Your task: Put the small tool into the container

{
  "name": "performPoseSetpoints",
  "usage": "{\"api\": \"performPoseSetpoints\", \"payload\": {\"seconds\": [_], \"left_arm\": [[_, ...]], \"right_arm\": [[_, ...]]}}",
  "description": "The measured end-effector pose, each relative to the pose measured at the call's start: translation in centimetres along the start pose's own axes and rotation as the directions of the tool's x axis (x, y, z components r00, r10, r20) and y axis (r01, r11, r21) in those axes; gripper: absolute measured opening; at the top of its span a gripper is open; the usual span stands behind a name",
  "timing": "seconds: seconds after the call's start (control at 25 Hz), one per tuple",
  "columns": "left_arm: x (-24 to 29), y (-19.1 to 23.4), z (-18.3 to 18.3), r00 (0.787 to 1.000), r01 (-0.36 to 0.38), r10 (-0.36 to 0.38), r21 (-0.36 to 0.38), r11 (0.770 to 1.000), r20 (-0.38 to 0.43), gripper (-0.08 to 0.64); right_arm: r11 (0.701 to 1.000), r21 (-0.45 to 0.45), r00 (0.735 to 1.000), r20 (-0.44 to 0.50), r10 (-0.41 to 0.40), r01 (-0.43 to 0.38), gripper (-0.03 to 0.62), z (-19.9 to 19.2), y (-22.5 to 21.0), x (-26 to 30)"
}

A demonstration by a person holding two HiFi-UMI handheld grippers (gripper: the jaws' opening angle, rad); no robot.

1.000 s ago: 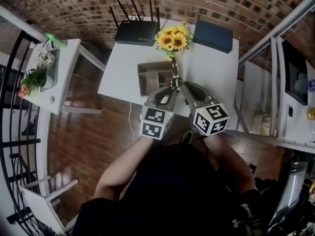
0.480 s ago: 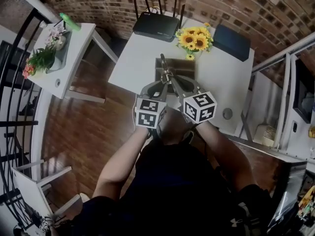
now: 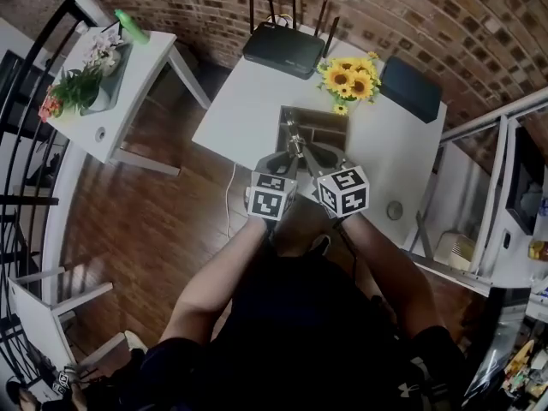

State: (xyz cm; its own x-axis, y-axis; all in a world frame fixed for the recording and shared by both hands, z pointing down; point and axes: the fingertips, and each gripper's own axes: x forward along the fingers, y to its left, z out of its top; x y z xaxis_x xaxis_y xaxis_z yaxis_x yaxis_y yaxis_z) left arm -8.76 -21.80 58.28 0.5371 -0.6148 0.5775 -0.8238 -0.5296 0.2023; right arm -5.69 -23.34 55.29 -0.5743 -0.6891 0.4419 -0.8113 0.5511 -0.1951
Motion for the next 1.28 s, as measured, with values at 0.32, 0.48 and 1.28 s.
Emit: {"api": "performPoseSetpoints", "payload": {"seconds": [0.32, 0.48, 1.28], "left_arm": [[0.8, 0.6, -2.4, 0.997, -0.021, 0.022, 0.008, 1.000, -0.080, 0.074], [1.0, 0.6, -2.9, 0.995, -0.019, 0.021, 0.019, 1.000, -0.094, 0.074], [1.1, 2.5, -3.8, 0.990, -0.078, 0.084, 0.060, 0.995, -0.109, 0.167]], "right_arm": [[0.998, -0.053, 0.997, -0.081, 0.013, -0.017, 0.025, -2.4, 0.5, 1.5], [0.998, -0.063, 0.995, -0.100, -0.005, -0.001, 0.025, -3.0, 0.4, 1.7], [0.999, -0.031, 0.995, -0.103, 0.004, -0.007, 0.120, -3.0, 1.3, 1.6]]}}
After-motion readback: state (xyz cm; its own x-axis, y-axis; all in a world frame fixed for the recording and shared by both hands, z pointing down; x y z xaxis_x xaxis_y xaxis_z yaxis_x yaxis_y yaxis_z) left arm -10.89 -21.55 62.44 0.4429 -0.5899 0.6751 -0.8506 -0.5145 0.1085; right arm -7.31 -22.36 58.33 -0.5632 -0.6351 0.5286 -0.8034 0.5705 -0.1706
